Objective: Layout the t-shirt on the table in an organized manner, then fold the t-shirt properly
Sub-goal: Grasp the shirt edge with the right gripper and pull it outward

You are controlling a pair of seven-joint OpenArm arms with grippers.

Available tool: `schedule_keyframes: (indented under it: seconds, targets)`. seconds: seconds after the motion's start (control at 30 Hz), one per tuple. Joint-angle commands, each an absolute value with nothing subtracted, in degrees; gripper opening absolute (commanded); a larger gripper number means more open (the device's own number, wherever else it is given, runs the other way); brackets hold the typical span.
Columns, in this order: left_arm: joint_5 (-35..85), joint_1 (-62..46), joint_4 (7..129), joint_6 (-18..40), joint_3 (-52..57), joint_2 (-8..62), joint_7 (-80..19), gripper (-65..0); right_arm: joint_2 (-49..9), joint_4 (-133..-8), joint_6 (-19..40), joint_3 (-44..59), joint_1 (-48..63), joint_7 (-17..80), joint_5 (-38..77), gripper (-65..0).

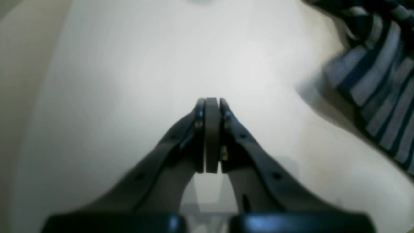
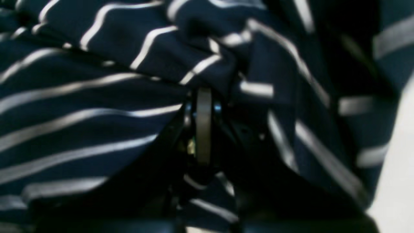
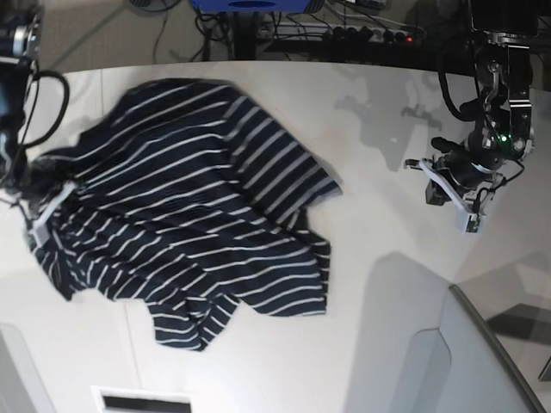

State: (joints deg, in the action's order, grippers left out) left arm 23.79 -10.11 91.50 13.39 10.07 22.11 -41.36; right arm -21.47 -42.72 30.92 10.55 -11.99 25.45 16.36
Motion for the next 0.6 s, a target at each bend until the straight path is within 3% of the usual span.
schedule_keyframes:
  seconds: [0.0,0.2,0.3,0.4,0.57]
  targets:
    - [23.96,-9.54,92.62,13.49,10.33,22.90,-40.40,-65.0,-23.16,-41.19,29.49,10.59,-14.37,27.12,13.85,-64.4]
    - [23.96,-9.63,92.70,13.49,10.33,22.81,-40.40,-65.0,-23.60,-32.13,29.49,11.21,-26.33,20.09,3.12,-64.4]
    - [23.96,-9.80,92.70,13.49,10.33,22.81,-40.40,-65.0,-22.29,-33.89,29.58,11.30,-27.47,19.30,2.86,-64.4]
    - [23.96,-9.89,92.62,13.49,10.33,22.81,-40.40,-65.0,-20.70,-43.12,29.85,11.30,-23.34,23.16,2.86,-64.4]
    - [23.96,-10.95,92.70,13.49,10.86,23.08,-40.31,-65.0,-14.29,-71.25,29.85,11.47,-6.29,38.37,2.86,-64.4]
